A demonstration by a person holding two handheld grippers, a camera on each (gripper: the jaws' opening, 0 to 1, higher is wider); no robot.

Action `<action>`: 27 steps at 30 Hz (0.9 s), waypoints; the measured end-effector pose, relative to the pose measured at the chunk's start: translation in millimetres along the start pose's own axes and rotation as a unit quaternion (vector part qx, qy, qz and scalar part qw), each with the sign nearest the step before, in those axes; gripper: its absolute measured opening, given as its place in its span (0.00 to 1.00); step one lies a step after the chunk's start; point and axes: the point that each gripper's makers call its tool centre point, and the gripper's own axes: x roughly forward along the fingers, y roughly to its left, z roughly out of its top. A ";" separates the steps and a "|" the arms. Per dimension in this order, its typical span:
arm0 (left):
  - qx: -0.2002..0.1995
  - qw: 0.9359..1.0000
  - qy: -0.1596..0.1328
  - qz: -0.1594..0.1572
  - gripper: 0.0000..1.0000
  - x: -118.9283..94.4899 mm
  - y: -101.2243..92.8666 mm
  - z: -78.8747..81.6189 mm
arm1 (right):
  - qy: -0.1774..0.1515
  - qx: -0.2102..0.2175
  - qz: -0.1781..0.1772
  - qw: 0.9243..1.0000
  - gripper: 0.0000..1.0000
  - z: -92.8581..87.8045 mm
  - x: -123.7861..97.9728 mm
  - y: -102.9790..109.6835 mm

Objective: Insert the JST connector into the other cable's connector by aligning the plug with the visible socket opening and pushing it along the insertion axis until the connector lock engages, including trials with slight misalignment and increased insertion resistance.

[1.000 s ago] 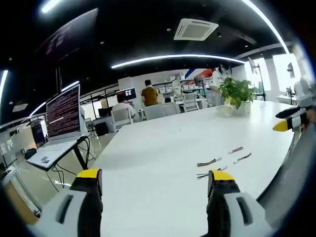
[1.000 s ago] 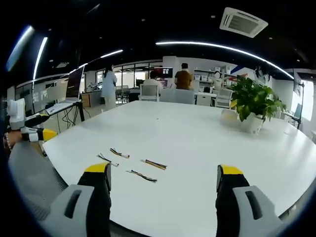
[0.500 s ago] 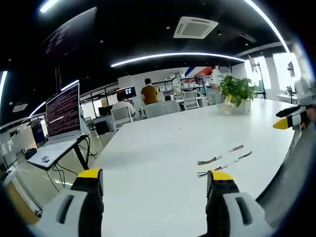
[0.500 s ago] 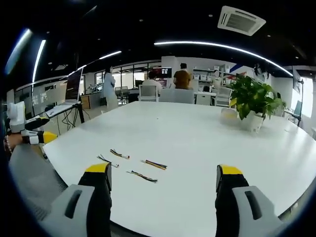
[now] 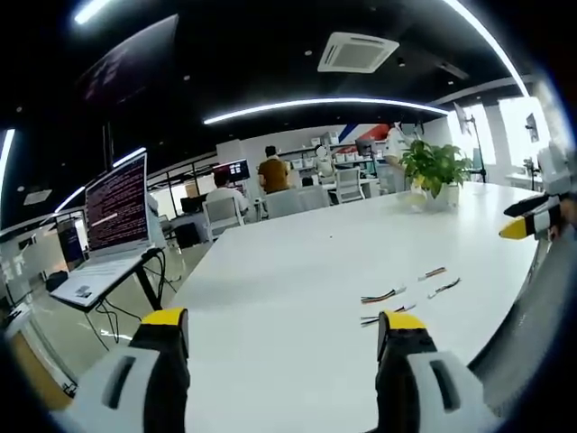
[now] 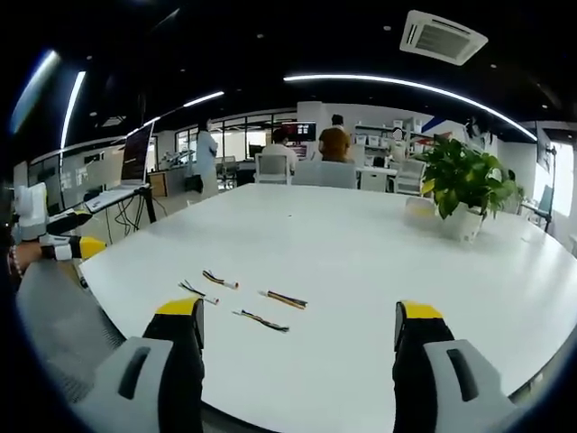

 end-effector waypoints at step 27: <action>0.002 1.000 0.002 0.013 0.87 -0.5 1.0 2.9 | 0.021 -0.003 -0.001 1.000 0.84 -5.0 3.0 -0.2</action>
